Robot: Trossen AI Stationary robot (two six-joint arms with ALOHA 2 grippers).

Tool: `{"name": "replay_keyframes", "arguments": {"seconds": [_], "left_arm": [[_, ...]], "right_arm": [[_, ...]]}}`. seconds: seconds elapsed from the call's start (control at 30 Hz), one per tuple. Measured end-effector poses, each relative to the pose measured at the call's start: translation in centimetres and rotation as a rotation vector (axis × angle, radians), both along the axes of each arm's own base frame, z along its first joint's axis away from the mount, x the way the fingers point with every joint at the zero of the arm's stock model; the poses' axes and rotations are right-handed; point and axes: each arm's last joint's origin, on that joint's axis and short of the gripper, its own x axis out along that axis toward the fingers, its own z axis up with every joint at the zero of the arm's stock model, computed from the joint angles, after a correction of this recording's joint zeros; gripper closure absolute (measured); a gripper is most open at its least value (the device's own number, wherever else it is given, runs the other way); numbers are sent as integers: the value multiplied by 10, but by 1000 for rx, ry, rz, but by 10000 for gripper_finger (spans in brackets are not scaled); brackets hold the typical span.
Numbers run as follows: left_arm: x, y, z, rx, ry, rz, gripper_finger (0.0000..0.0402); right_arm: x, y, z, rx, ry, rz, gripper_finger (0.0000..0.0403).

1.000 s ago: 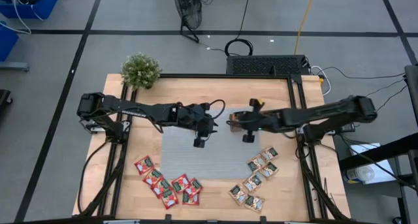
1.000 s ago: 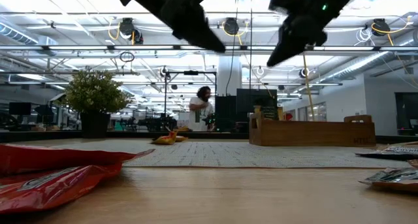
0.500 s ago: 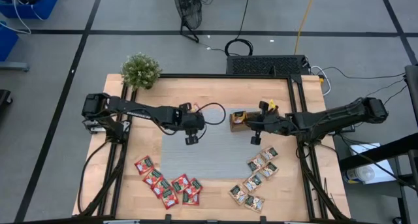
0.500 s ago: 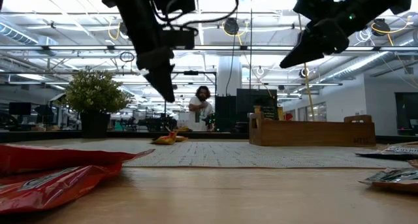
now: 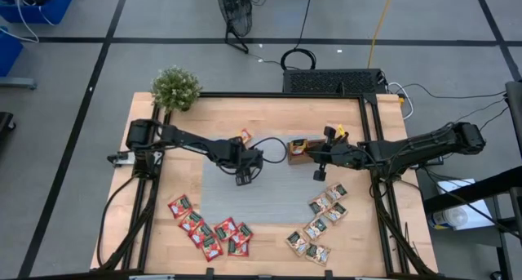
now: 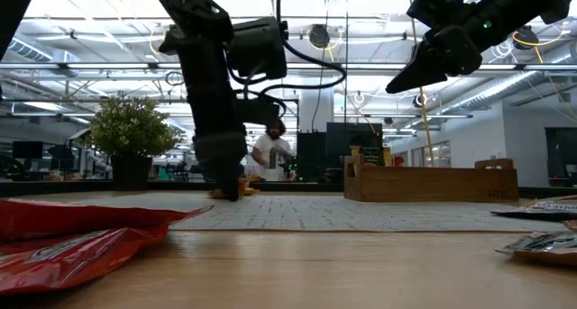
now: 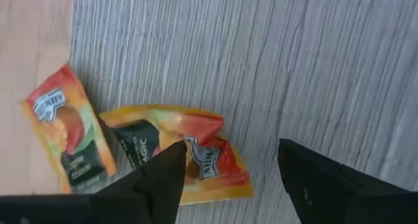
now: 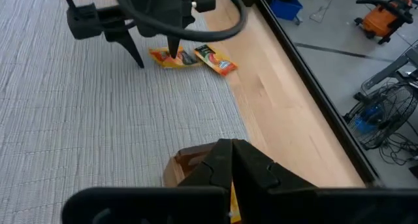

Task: Pick & Place Tea
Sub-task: Put the yellow tea bag into the left section of the wooden organizer

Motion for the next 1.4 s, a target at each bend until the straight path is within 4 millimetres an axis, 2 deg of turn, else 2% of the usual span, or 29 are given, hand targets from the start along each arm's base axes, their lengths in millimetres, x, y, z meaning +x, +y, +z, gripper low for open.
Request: {"name": "replay_keyframes", "arguments": {"seconds": [0.17, 0.4, 0.63, 0.8, 1.23, 1.4], "left_arm": [[2, 4, -11, -2, 20, 18, 156], [4, 5, -10, 2, 1, 16, 160], [10, 6, -10, 40, -33, -77, 220], [14, 7, -9, 68, -82, -72, 256], [17, 8, -8, 73, -113, -69, 283], [18, 8, -8, 71, -119, -73, 342]], "right_arm": [[0, 0, 0, 0, -1, 0, 403], [0, 0, 0, 3, -2, -2, 403], [0, 0, 0, 16, -7, -9, 403], [0, 0, 0, 16, -7, -9, 403], [0, 0, 0, 16, -7, -9, 403], [0, 0, 0, 17, -7, -9, 403]]}}
